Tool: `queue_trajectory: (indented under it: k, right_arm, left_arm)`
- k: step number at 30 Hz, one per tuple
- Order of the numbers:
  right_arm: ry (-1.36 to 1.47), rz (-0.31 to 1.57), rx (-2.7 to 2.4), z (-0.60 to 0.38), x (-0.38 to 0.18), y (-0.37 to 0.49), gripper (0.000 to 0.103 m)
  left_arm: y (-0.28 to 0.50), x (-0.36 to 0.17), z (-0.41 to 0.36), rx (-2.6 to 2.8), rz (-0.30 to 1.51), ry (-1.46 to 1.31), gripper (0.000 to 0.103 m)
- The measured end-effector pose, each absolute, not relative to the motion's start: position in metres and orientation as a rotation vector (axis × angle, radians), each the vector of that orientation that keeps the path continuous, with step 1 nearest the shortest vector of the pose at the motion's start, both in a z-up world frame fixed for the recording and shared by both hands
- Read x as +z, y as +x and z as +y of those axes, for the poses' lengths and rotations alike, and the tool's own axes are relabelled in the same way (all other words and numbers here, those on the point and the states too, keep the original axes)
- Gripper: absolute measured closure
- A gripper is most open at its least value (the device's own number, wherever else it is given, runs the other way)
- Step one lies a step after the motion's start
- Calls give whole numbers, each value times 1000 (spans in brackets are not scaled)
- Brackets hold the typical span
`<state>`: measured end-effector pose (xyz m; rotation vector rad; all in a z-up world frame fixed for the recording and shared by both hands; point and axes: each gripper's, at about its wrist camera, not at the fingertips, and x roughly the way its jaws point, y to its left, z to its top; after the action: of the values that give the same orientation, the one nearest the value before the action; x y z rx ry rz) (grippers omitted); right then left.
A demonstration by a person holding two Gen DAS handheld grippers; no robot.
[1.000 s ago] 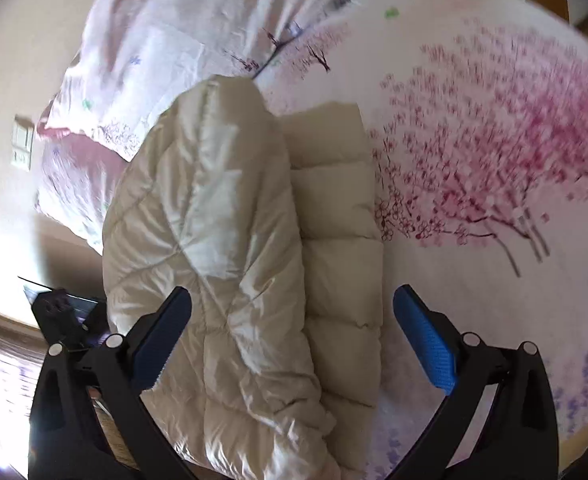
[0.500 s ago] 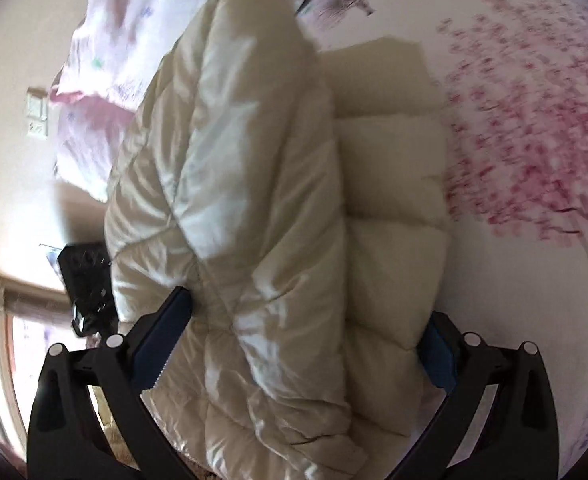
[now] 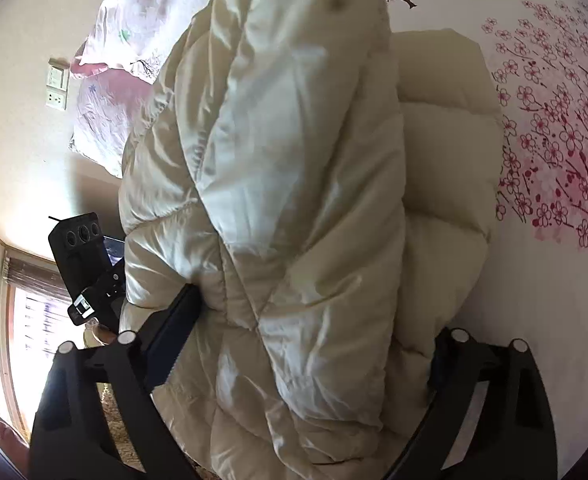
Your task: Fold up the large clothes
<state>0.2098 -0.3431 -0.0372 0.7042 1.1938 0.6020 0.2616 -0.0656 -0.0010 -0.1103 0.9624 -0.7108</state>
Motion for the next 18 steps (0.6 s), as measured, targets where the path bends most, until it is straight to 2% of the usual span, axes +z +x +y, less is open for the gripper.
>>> queue_trajectory:
  k: [6,8,10,13,16,18]
  right_arm:
    - [736,1187,608,-350,-40,202,17]
    - [757,1187,619,-360,-44,201,26]
    - [822,1197,661,-372,-59,200,41]
    - [846,1175,675,-374,-61,196,56]
    - [853,1146,676,-375,-57,191,68]
    - [840,1133,666,-376,-53,188,72]
  left_arm:
    - [261,-1,-63,-718,964,-117,1]
    - [261,-1,-62,-725,965,-120,1]
    - [262,-3,-61,-732,971,-132,1]
    - [262,-4,-60,-747,975,-151,3]
    - [260,-2,-58,-771,971,-168,21]
    - [258,1,-56,-788,963,-178,35]
